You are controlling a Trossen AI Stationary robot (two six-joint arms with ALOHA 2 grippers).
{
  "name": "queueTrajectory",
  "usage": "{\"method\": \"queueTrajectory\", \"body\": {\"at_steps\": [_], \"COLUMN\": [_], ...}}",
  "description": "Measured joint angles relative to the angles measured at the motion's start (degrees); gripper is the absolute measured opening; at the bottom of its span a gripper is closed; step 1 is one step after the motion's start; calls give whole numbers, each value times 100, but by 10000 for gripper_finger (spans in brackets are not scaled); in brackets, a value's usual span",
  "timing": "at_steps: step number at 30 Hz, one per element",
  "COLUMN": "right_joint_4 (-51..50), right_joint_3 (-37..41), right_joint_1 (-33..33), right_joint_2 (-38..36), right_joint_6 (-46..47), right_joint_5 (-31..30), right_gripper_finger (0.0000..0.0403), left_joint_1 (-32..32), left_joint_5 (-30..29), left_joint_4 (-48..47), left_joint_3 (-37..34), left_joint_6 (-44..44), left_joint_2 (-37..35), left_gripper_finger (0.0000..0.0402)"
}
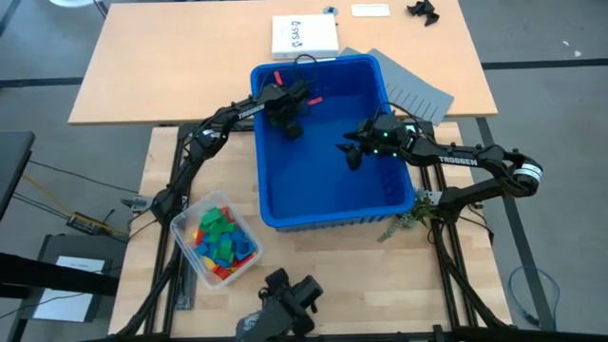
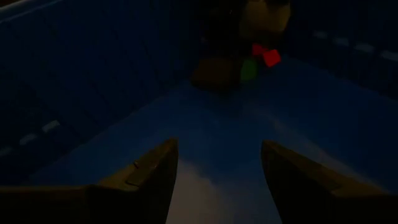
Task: Sort Items/Unsort Items
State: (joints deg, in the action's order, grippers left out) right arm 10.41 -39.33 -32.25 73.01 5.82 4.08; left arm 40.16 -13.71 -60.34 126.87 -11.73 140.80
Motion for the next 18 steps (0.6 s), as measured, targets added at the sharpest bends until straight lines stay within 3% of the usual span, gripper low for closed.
{"method": "queueTrajectory", "body": {"at_steps": [7, 13, 18], "right_joint_4": [-83, -229, -378], "right_joint_3": [0, 0, 0], "right_joint_1": [2, 2, 2], "right_joint_2": [0, 0, 0], "right_joint_6": [38, 42, 9], "right_joint_5": [7, 23, 37], "right_gripper_finger": [229, 229, 229], "left_joint_1": [-390, -472, -452], "left_joint_5": [870, 774, 830], "left_joint_4": [-67, -35, 60], "left_joint_3": [325, 300, -18], "left_joint_6": [61, 608, 111], "left_joint_2": [-7, -14, -16], "left_gripper_finger": [273, 273, 267]}}
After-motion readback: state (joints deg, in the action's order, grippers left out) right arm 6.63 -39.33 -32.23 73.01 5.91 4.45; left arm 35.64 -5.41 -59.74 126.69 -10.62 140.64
